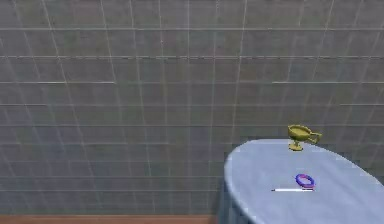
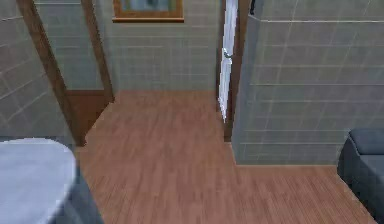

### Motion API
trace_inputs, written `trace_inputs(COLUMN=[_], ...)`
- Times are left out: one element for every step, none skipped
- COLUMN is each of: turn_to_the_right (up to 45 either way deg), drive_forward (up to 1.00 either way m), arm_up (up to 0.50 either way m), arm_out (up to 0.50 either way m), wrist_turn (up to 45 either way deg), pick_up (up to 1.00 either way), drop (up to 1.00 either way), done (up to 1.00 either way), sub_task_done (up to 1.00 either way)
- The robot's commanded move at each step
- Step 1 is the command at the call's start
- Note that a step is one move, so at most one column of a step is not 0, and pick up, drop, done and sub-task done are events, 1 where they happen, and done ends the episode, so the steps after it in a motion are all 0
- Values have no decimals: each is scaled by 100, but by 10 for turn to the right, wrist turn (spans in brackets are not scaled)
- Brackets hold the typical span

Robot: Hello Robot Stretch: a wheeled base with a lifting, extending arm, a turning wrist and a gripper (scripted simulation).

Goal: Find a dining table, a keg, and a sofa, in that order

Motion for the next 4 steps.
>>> trace_inputs(turn_to_the_right=[330,0,-450,-450], drive_forward=[0,0,0,0], arm_up=[0,0,0,0], arm_out=[0,0,0,0], wrist_turn=[0,0,0,0], pick_up=[0,0,0,0], drop=[0,0,0,0], done=[0,0,0,0], sub_task_done=[0,100,0,0])
